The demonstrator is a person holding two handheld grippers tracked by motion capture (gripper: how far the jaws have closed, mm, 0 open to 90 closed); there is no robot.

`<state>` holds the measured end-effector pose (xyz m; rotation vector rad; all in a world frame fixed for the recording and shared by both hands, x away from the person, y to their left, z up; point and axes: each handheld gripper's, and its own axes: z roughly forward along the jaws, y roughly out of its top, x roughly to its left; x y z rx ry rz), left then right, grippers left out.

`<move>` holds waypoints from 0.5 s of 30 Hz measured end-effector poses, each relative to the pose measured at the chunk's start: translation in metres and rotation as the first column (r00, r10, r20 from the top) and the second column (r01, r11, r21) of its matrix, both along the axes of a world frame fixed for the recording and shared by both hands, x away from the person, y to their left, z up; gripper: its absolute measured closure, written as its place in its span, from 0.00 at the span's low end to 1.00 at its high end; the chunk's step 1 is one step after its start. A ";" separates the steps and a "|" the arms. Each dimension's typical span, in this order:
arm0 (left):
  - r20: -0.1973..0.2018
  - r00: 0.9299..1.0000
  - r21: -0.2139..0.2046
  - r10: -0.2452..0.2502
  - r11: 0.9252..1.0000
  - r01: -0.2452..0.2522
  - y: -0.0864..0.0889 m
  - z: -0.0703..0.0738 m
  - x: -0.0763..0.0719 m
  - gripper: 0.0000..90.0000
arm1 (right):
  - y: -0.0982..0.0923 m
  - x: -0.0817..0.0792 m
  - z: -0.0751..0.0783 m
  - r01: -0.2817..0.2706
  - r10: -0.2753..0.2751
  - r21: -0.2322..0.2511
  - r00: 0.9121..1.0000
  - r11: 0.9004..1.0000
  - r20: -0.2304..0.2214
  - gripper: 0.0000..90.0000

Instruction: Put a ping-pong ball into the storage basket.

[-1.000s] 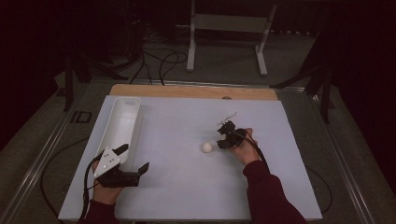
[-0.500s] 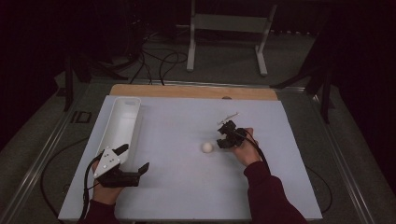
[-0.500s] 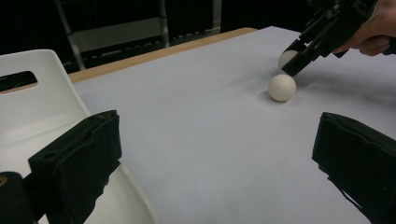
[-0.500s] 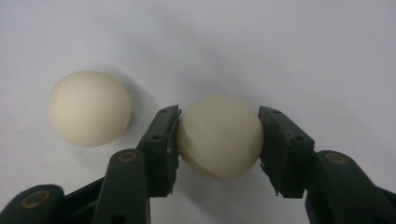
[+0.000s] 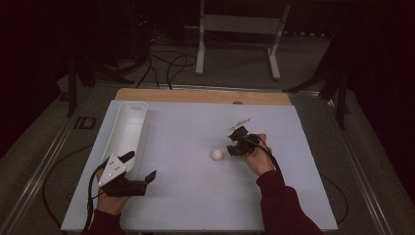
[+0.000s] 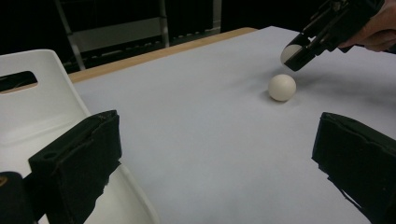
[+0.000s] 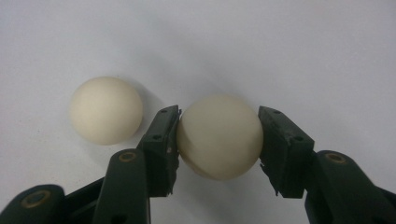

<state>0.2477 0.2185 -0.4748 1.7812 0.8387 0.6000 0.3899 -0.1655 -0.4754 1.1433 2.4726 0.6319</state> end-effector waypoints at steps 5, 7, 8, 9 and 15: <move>0.000 1.000 -0.001 0.000 1.000 0.000 0.000 0.000 0.000 0.02 | 0.000 -0.003 0.005 -0.006 0.006 0.013 1.000 1.000 0.017 0.55; 0.000 1.000 -0.001 0.001 1.000 -0.001 0.000 0.000 0.000 0.02 | 0.000 -0.004 0.006 -0.007 0.006 0.015 1.000 1.000 0.021 0.56; 0.000 1.000 -0.001 0.001 1.000 -0.001 0.000 0.000 0.000 0.02 | 0.000 -0.004 0.007 -0.003 0.002 0.023 1.000 1.000 0.023 0.55; 0.000 1.000 -0.001 0.001 1.000 -0.001 0.000 0.000 0.000 0.02 | 0.000 -0.005 0.008 -0.005 0.005 0.022 1.000 1.000 0.027 0.56; 0.000 1.000 -0.001 0.001 1.000 -0.001 0.000 0.000 0.000 0.02 | 0.001 -0.007 0.014 -0.009 0.007 0.050 0.999 0.999 0.032 0.55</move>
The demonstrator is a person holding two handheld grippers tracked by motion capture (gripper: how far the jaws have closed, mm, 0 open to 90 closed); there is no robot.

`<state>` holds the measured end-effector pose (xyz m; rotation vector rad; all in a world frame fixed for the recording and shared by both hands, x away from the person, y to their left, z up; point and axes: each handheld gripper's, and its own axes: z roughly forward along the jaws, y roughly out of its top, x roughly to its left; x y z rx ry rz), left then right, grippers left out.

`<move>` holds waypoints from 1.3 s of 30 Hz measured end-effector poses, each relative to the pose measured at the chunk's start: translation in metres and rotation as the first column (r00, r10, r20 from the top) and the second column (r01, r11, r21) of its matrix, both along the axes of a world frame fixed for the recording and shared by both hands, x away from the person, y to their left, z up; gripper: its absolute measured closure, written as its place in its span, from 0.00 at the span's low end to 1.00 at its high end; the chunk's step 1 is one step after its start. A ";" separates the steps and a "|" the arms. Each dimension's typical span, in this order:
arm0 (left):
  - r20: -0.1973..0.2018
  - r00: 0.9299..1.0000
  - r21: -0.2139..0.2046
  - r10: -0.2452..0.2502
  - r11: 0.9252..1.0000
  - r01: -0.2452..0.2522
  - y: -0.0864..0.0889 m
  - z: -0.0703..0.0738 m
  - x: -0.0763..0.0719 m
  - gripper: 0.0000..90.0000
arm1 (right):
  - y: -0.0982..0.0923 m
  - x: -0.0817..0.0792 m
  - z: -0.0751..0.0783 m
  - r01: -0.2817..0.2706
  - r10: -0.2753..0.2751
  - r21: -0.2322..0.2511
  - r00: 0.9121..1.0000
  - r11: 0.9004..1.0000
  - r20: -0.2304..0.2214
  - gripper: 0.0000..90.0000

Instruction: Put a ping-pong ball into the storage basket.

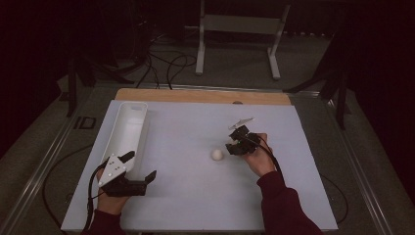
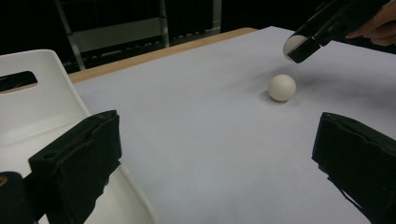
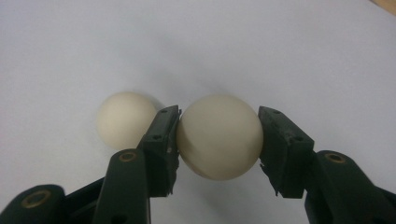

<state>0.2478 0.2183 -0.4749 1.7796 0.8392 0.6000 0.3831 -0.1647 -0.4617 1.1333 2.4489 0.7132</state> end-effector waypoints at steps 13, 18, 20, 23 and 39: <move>0.000 1.000 0.000 -0.001 1.000 0.001 0.000 0.000 0.000 0.02 | 0.009 -0.004 0.014 -0.019 0.019 0.032 0.999 0.999 0.029 0.56; 0.000 1.000 0.000 0.000 1.000 0.000 0.000 0.000 0.000 0.02 | 0.008 -0.005 0.016 -0.022 0.020 0.041 0.999 0.999 0.042 0.56; 0.000 1.000 0.000 0.000 1.000 0.000 0.000 0.000 0.000 0.02 | 0.009 -0.005 0.017 -0.021 0.019 0.048 0.999 0.999 0.042 0.56; 0.000 1.000 0.000 0.000 1.000 0.000 0.000 0.000 0.000 0.02 | 0.010 -0.007 0.021 -0.027 0.024 0.054 0.998 0.998 0.053 0.55; 0.000 1.000 0.001 0.000 1.000 0.000 0.000 0.000 0.000 0.02 | 0.021 -0.009 0.029 -0.052 0.047 0.066 0.996 0.996 0.075 0.55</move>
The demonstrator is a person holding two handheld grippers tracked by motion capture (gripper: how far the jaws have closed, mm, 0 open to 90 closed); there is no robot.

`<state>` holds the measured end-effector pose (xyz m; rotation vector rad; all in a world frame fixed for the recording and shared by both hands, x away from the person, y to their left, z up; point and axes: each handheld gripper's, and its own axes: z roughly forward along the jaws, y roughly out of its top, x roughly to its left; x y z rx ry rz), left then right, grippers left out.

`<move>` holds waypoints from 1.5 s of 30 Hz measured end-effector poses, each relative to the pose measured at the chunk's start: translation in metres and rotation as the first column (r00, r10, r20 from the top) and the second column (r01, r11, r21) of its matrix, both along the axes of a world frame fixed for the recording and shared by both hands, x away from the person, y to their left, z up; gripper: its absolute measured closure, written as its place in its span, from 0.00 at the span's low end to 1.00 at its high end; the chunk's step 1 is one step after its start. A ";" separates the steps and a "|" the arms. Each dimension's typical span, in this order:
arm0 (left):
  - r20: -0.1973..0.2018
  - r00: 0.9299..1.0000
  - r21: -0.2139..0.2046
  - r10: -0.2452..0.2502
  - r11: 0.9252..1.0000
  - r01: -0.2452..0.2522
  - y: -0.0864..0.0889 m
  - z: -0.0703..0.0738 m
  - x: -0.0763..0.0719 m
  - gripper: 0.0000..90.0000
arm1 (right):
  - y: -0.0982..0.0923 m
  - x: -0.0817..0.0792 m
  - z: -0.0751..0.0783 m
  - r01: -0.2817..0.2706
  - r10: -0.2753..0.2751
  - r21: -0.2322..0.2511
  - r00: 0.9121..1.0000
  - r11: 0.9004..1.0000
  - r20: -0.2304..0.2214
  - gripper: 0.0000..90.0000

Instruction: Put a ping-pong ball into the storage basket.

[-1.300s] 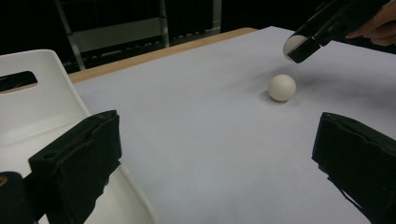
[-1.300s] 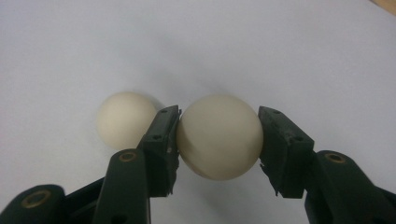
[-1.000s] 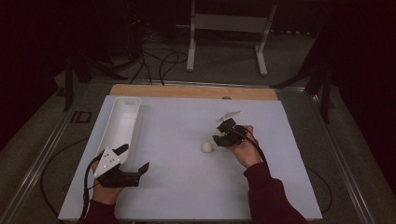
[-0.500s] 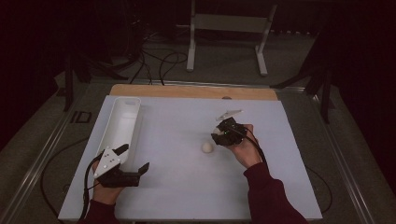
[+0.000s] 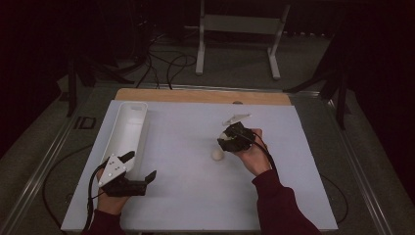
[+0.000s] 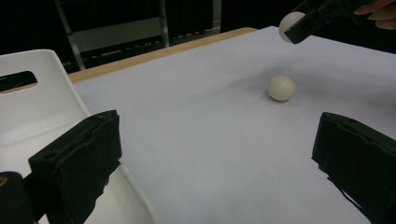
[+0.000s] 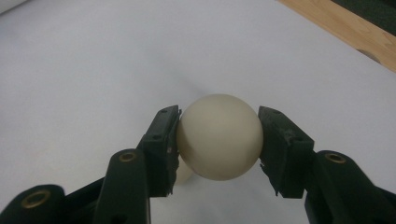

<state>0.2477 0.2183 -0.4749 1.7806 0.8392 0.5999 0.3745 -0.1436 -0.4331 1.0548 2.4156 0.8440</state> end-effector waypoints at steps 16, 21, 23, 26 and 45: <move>0.000 1.000 -0.001 -0.001 1.000 0.001 0.000 0.000 0.000 0.02 | 0.009 -0.002 0.009 -0.026 0.026 0.017 0.999 1.000 0.022 0.56; 0.000 1.000 -0.001 -0.002 1.000 0.002 0.000 0.000 0.000 0.02 | 0.014 -0.004 0.012 -0.037 0.036 0.024 0.999 0.999 0.030 0.56; 0.000 1.000 -0.001 -0.002 1.000 0.002 0.000 0.000 0.000 0.02 | 0.017 -0.004 0.014 -0.044 0.043 0.025 0.998 0.999 0.036 0.56; 0.000 1.000 -0.001 -0.002 1.000 0.002 0.000 0.000 0.000 0.02 | 0.021 -0.005 0.017 -0.054 0.052 0.029 0.998 0.998 0.043 0.56; 0.000 1.000 0.000 -0.002 1.000 0.002 0.000 0.000 0.000 0.02 | 0.031 -0.008 0.024 -0.077 0.075 0.035 0.995 0.996 0.061 0.56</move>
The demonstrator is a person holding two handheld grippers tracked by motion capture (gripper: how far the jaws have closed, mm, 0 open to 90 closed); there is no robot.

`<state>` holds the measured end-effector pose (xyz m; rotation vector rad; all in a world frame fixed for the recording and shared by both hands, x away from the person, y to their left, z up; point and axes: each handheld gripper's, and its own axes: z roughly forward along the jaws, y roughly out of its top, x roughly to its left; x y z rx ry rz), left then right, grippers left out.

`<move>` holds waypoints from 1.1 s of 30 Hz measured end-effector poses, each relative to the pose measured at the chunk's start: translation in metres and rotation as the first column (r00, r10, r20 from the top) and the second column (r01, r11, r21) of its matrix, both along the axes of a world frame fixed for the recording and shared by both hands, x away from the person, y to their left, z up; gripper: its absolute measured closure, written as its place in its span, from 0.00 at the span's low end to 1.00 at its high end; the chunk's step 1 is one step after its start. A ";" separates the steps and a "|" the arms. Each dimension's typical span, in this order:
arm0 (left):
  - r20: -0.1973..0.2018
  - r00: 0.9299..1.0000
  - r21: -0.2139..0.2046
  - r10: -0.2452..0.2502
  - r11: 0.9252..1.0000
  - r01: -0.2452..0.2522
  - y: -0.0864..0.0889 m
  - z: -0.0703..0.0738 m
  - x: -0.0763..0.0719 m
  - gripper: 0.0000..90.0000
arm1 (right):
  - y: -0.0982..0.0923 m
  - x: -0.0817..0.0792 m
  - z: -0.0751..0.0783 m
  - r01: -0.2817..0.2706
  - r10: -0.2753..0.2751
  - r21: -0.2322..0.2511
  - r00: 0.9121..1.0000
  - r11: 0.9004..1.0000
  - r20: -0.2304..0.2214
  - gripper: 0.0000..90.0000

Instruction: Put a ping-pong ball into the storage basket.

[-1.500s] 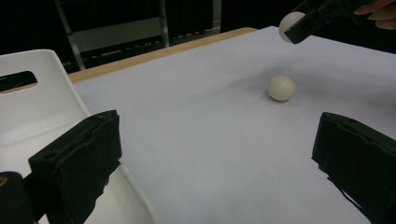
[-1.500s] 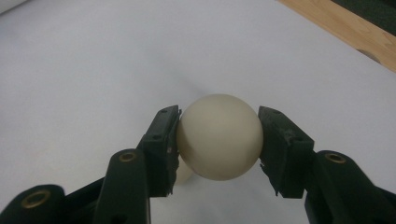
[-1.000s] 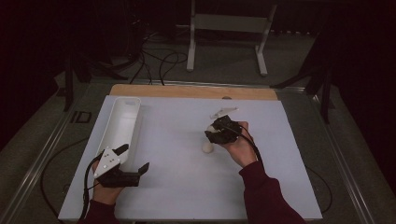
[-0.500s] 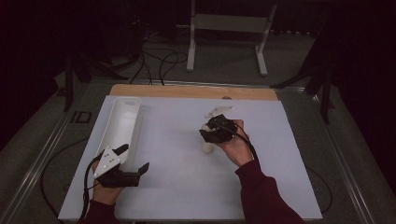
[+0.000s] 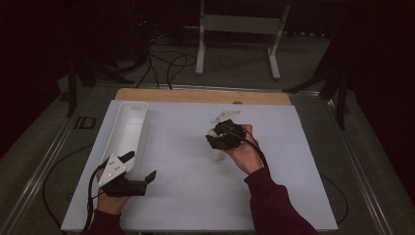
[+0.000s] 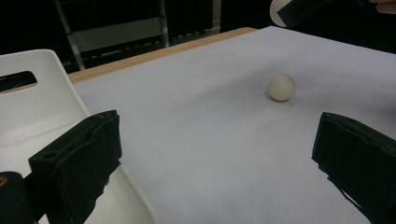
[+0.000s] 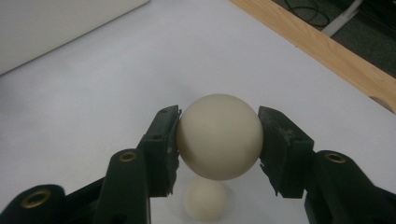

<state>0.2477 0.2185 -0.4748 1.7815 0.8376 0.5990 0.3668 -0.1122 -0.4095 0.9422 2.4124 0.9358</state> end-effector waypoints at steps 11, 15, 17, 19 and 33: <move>-0.001 1.000 0.001 0.000 1.000 0.000 0.000 0.000 0.000 0.02 | 0.007 -0.001 0.002 -0.012 0.012 0.006 1.000 1.000 0.005 0.56; -0.001 1.000 0.000 -0.001 1.000 0.001 0.000 0.000 0.000 0.02 | 0.009 -0.001 0.003 -0.014 0.013 0.007 1.000 1.000 0.009 0.56; -0.001 1.000 0.002 -0.001 1.000 0.001 0.000 0.000 0.000 0.02 | 0.010 0.000 0.004 -0.016 0.016 0.006 1.000 1.000 0.013 0.56; -0.001 1.000 0.001 0.000 1.000 0.000 0.000 0.000 0.000 0.02 | 0.012 0.000 0.005 -0.020 0.020 0.005 1.000 1.000 0.014 0.56; -0.001 1.000 0.001 -0.001 1.000 0.001 0.000 0.000 0.000 0.02 | 0.020 0.001 0.007 -0.032 0.031 0.009 0.999 0.999 0.020 0.56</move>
